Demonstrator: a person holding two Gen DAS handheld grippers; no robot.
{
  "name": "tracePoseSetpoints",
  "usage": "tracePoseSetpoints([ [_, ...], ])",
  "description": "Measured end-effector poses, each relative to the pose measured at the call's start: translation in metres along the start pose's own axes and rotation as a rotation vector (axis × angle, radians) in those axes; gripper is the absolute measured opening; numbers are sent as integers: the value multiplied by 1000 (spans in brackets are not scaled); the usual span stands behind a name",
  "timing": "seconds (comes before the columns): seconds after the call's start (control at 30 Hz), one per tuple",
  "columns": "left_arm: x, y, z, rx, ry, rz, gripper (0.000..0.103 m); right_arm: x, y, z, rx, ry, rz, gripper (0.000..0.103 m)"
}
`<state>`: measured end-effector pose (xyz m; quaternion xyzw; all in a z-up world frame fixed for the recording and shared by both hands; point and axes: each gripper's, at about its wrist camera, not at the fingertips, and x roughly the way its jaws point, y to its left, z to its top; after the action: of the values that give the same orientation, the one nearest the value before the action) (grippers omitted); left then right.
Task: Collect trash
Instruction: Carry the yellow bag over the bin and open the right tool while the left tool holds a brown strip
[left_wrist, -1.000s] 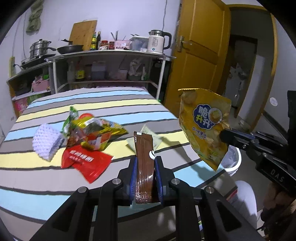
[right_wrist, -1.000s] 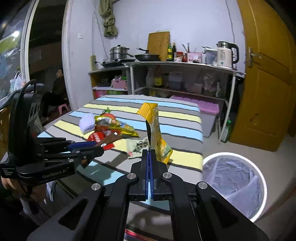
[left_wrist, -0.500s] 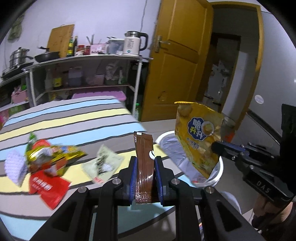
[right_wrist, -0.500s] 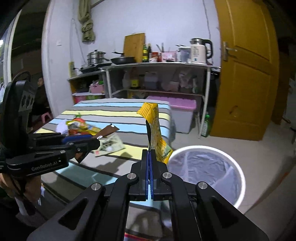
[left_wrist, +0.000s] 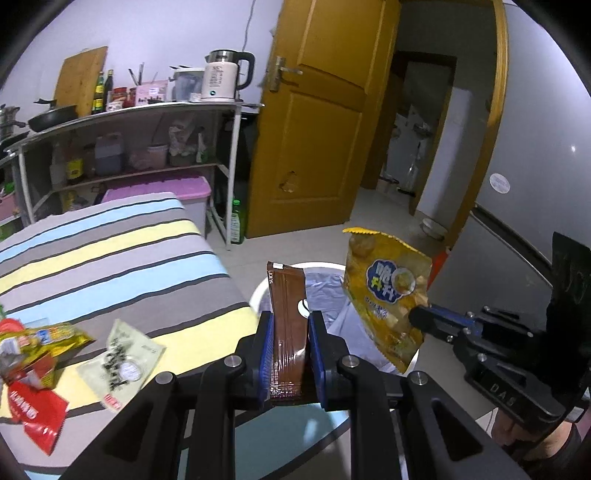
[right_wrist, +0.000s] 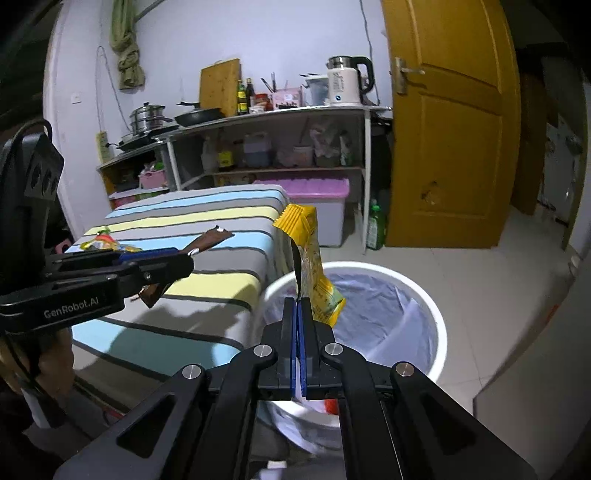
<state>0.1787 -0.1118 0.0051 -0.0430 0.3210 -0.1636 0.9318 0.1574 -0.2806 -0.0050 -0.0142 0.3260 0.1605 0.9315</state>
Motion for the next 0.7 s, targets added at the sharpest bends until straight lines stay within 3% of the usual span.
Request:
tracePoseSetpoints([
  [0.7, 67, -19, -1, 20, 95, -60, 21, 26, -35, -20, 55, 103, -42, 3],
])
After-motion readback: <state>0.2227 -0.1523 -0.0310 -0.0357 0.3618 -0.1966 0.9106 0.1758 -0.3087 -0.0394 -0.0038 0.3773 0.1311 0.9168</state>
